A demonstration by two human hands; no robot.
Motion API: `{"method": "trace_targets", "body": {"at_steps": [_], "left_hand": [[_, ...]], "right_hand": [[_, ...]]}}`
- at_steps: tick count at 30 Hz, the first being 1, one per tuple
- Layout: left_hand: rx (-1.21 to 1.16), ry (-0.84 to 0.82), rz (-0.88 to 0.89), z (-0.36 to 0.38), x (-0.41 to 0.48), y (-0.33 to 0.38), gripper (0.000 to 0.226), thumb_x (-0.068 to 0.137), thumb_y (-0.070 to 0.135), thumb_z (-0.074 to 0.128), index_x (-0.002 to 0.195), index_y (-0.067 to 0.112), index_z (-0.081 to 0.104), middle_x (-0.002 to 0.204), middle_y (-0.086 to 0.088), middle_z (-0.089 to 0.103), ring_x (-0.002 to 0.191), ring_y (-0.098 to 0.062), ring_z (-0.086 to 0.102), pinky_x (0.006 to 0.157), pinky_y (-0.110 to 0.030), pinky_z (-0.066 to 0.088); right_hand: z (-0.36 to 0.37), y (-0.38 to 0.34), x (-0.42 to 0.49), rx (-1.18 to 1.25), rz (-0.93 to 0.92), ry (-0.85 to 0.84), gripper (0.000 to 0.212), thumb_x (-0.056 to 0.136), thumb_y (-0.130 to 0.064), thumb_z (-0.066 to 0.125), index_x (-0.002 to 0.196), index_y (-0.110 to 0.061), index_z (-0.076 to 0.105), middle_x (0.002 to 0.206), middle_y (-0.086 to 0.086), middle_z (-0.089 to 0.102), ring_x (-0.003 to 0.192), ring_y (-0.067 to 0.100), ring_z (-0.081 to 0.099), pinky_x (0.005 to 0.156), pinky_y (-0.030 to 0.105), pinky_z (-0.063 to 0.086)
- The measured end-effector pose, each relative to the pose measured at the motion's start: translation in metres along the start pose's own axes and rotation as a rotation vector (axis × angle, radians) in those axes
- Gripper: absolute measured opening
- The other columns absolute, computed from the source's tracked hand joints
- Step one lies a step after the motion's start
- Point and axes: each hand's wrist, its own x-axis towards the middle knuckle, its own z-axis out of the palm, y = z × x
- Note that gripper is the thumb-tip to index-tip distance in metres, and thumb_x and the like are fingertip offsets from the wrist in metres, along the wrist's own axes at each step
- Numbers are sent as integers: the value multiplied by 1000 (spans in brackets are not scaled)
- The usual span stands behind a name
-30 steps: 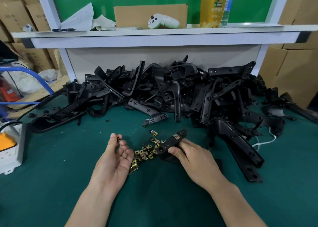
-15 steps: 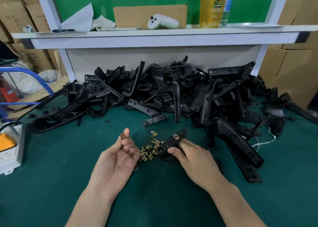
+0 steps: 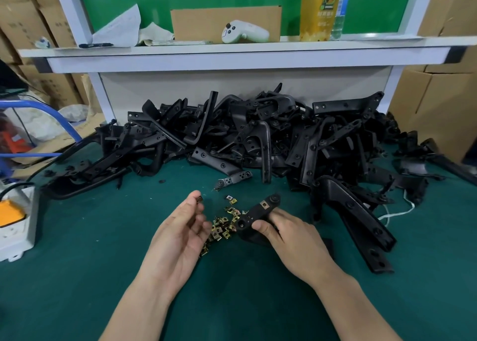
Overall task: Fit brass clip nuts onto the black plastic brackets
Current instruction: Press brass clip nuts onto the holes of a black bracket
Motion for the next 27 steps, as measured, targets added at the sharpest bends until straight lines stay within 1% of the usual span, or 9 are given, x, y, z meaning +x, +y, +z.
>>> {"method": "trace_targets", "body": {"at_steps": [3, 9, 15, 18, 21, 24, 27], "left_hand": [[1, 1, 2, -1, 0, 0, 17, 92, 21, 63, 98, 17, 78, 85, 2, 64, 67, -6, 57, 63, -20, 55], [-37, -18, -15, -2, 1, 2, 17, 89, 23, 65, 90, 18, 81, 86, 2, 66, 66, -5, 60, 63, -20, 56], [-15, -39, -18, -3, 0, 1, 19, 91, 21, 63, 92, 17, 82, 90, 1, 70, 67, -4, 61, 64, -20, 56], [-25, -17, -42, -2, 1, 1, 17, 88, 22, 65, 88, 17, 82, 83, 2, 66, 65, -5, 60, 62, -21, 56], [-46, -31, -80, -1, 0, 2, 18, 87, 23, 65, 91, 15, 81, 77, 5, 59, 61, -6, 55, 59, -21, 54], [-116, -81, -120, -3, 0, 3, 19, 92, 20, 62, 96, 14, 79, 78, 6, 56, 62, -6, 52, 61, -22, 53], [-189, -89, -144, -6, 0, 4, 17, 94, 19, 60, 101, 13, 73, 79, 6, 55, 62, -6, 51, 61, -22, 53]], "right_hand": [[0, 0, 0, 2, 0, -1, 66, 90, -77, 13, 123, -41, 58, 125, -24, 58, 106, 9, 61, 78, 33, 49], [-1, 0, 0, 5, 6, -3, 68, 89, -78, 12, 123, -41, 58, 127, -24, 57, 108, 10, 59, 78, 33, 48], [-1, 0, 0, 4, 6, -11, 68, 89, -78, 12, 124, -42, 57, 127, -24, 57, 108, 8, 59, 78, 31, 47], [-2, -1, -1, 8, 1, -9, 66, 90, -77, 13, 125, -42, 57, 127, -24, 57, 108, 8, 60, 80, 33, 50], [-3, -2, -1, 24, -7, -12, 64, 91, -77, 15, 124, -42, 57, 127, -24, 57, 108, 8, 60, 81, 34, 51], [-2, -4, -2, 53, -25, -23, 63, 91, -78, 16, 123, -43, 57, 124, -24, 58, 107, 7, 59, 82, 36, 51], [-2, -6, -2, 46, -24, -42, 63, 90, -77, 16, 122, -42, 58, 124, -23, 59, 107, 8, 59, 83, 38, 51]]}}
